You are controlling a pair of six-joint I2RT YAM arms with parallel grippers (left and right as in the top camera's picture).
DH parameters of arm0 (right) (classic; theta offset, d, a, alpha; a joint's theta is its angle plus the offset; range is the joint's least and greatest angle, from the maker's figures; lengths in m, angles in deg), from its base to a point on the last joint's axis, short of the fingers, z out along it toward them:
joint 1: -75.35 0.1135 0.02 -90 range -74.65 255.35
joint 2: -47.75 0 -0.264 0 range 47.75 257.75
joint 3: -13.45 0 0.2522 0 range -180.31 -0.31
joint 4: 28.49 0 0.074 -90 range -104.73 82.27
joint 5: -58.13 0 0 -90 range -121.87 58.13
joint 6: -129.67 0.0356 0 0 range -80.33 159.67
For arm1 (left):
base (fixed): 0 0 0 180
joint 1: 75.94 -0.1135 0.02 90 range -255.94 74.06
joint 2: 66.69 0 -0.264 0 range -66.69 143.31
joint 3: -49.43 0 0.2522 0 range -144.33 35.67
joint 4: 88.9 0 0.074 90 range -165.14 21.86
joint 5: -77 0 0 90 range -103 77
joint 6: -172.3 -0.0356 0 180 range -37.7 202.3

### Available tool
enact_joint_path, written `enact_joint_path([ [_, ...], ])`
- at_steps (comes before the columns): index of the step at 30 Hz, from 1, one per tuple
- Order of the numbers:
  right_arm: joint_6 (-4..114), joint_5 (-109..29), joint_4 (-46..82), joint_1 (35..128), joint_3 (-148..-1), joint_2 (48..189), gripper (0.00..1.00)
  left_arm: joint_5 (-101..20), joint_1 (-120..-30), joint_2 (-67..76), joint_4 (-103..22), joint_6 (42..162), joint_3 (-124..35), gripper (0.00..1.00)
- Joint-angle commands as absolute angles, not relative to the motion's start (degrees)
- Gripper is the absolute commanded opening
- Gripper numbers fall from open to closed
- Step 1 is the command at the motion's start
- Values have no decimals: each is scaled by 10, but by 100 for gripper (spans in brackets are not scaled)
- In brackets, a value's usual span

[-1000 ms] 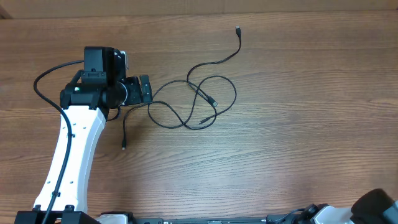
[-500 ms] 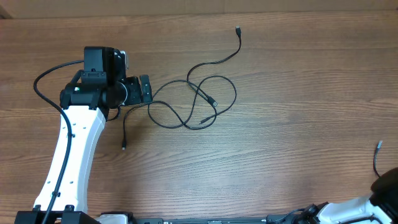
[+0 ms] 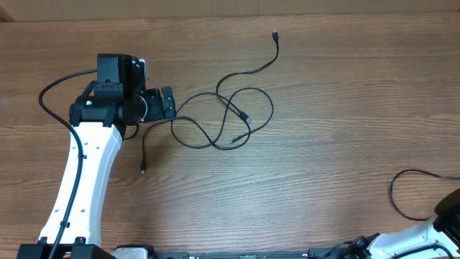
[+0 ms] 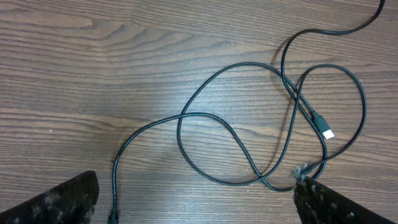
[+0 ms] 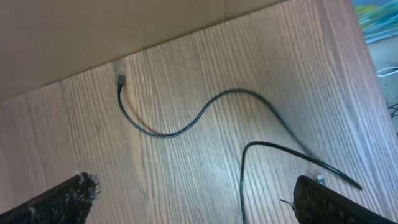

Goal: Untangle cables

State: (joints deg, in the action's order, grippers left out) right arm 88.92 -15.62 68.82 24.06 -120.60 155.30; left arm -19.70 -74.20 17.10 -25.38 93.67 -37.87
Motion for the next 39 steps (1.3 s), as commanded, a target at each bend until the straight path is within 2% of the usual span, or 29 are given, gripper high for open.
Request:
enact_joint_path([
  [1, 850, -205, 681, 240, -1203, 1553, 100, -201, -744, 165, -255, 926, -383, 100],
  [9, 615, -489, 660, 252, -1203, 1553, 100, -201, -744, 165, -255, 926, -383, 99],
  [15, 515, -504, 665, 337, -1203, 1553, 100, -201, -744, 165, -255, 926, -383, 100],
  [30, 515, -490, 674, 652, -1203, 1553, 100, -201, -744, 165, -255, 926, -383, 100],
  [32, 531, -484, 674, 707, -1203, 1553, 100, -201, -744, 165, -255, 926, -383, 100],
  [39, 608, -449, 651, 811, -1199, 1553, 100, -201, -744, 165, -255, 926, -383, 100],
])
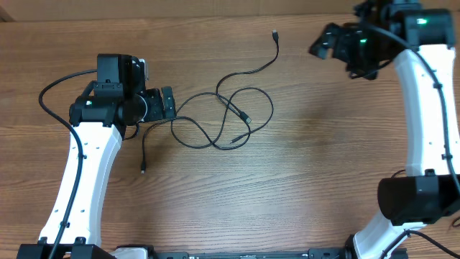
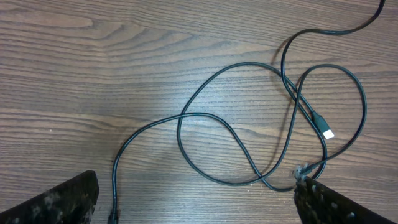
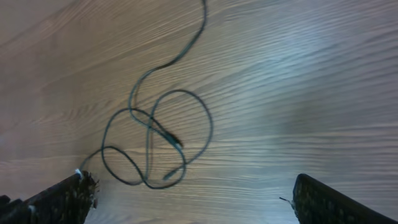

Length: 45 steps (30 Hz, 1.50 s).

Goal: Untangle cables

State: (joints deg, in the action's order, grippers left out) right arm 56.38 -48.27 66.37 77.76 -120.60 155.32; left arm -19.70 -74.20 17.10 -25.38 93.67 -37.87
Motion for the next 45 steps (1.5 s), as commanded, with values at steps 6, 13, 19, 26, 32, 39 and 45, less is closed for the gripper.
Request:
enact_joint_path([
  [6, 677, -448, 595, 875, -1140, 1553, 100, -201, -744, 165, -255, 926, -383, 100],
  [13, 781, -461, 475, 956, -1004, 1553, 100, -201, -744, 165, -255, 926, -383, 100],
  [19, 844, -535, 361, 1020, -934, 1553, 100, -201, -744, 165, -255, 926, -383, 100],
  [26, 934, -462, 304, 1079, -907, 1553, 100, -201, -744, 165, -255, 926, -383, 100],
  [32, 1011, -404, 238, 1101, -851, 1554, 100, -201, -744, 165, -255, 926, -383, 99],
  [39, 1070, -409, 168, 1103, -800, 1556, 99, -201, -744, 165, -255, 926, -383, 100],
  [45, 1072, -406, 116, 1127, -794, 1591, 100, -201, -744, 165, -255, 926, -383, 100],
])
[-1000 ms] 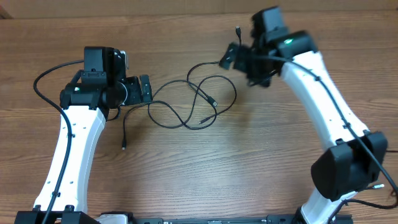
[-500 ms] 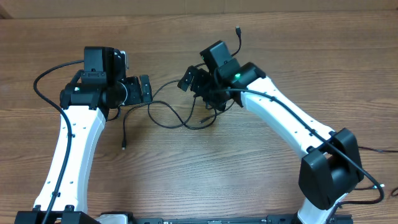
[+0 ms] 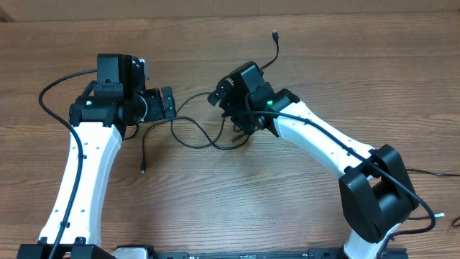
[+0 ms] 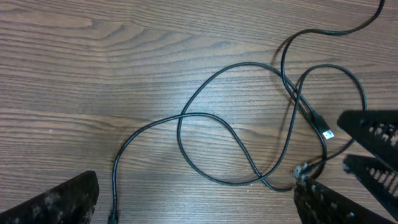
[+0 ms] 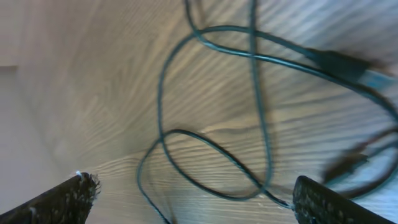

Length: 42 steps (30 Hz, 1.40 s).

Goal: Untangle cables

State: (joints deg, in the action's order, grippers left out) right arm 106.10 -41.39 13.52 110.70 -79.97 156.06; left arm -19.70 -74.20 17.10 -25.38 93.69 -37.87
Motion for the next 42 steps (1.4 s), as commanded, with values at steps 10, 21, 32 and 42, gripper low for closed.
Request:
enact_joint_path([
  [10, 1078, -396, 103, 1135, -794, 1626, 100, -201, -744, 165, -255, 926, -383, 100],
  [21, 1078, -364, 110, 1140, -793, 1634, 100, -201, -744, 165, -255, 926, -383, 100],
  [32, 1087, -385, 79, 1149, -793, 1674, 94, -201, -744, 165, -255, 926, -383, 100],
  [42, 1087, -385, 79, 1149, -793, 1674, 4, -201, -744, 165, -255, 926, -383, 100],
])
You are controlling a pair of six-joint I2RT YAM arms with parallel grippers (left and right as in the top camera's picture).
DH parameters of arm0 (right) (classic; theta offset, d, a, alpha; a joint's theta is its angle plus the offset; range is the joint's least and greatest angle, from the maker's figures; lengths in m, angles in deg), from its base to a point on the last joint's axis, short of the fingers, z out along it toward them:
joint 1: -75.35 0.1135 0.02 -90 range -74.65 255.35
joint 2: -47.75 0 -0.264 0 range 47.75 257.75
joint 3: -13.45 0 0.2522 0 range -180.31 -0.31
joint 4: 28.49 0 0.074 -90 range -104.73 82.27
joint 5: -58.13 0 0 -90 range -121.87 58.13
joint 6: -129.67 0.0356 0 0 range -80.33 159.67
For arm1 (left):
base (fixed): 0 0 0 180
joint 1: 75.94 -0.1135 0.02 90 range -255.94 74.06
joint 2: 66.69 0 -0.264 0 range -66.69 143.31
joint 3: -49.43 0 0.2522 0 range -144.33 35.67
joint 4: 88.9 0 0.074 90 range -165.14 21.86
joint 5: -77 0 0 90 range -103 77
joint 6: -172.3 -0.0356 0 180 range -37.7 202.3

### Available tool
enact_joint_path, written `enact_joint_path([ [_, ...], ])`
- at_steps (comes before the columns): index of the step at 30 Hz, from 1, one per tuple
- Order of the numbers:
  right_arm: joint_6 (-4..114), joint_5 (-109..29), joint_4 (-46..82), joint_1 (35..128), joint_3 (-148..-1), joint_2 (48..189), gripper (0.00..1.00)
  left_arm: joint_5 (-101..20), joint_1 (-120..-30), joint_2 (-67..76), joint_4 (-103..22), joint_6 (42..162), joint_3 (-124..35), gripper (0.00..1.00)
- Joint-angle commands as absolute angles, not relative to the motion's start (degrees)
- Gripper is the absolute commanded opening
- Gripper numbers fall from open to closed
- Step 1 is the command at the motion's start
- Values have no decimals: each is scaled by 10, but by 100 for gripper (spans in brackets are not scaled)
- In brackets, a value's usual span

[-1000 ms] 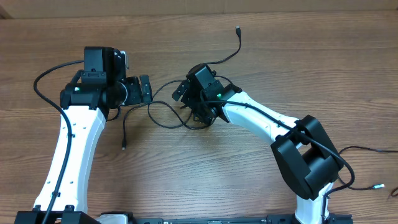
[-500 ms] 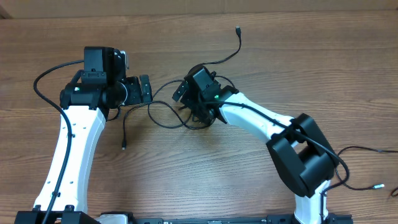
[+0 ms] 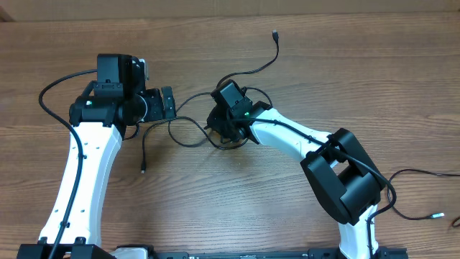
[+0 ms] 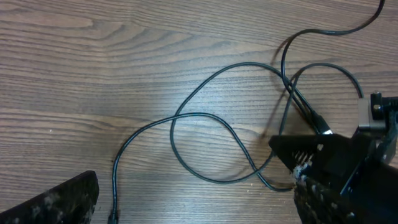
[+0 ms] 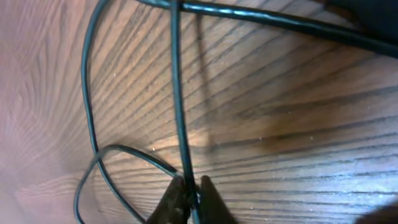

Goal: Untangle cables

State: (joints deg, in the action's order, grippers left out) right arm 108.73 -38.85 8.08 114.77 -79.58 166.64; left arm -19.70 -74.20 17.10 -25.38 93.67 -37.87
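Observation:
A thin black cable (image 3: 188, 141) lies tangled in loops on the wooden table, with one plug end at the back (image 3: 274, 34) and another at the front left (image 3: 143, 170). My right gripper (image 3: 218, 131) is down in the tangle. In the right wrist view it (image 5: 188, 198) is shut on one strand (image 5: 177, 93) just above the wood. My left gripper (image 3: 169, 103) stands open to the left of the loops, nothing between its fingers (image 4: 59, 199). The left wrist view shows the loop (image 4: 205, 140) and the right gripper's dark fingers (image 4: 298, 149).
The wooden table (image 3: 345, 86) ends at the back along a tan wall. A separate black cable (image 3: 406, 194) curls at the front right near the right arm's base.
My right gripper was open above the right part of the tangle. Now it is lower and further left, shut on a strand. The left loop has shifted slightly. The left arm is unmoved.
My right arm was first at the front right, almost out of the overhead view, then high at the back right. It then stood open over the tangle and is now shut on a strand. My left gripper stayed open beside the loops throughout.

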Motion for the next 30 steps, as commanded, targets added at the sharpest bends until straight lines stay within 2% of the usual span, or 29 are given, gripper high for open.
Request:
enact_joint_path([
  [1, 1087, -385, 78, 1149, -793, 1674, 4, -201, -744, 165, -255, 926, -383, 100],
  [7, 1087, -385, 77, 1149, -793, 1674, 4, -201, -744, 165, -255, 926, -383, 100],
  [10, 1087, -385, 76, 1149, -793, 1674, 24, -201, -744, 165, -255, 926, -383, 100],
  [13, 1087, -382, 76, 1149, -793, 1674, 36, -201, -744, 165, -255, 926, -383, 99],
  [17, 1087, -378, 75, 1149, -793, 1676, 46, -201, -744, 165, -255, 926, -383, 100],
  [22, 1099, -380, 59, 1152, -793, 1699, 50, -201, -744, 165, -255, 926, -383, 100],
  [26, 1117, -390, 55, 1153, -793, 1708, 48, -201, -744, 165, -255, 926, -383, 99],
  [29, 1117, -390, 53, 1153, -793, 1708, 4, -201, -744, 165, -255, 926, -383, 100],
  [30, 1117, -390, 53, 1153, -793, 1708, 4, -201, -744, 165, -255, 926, -383, 99],
])
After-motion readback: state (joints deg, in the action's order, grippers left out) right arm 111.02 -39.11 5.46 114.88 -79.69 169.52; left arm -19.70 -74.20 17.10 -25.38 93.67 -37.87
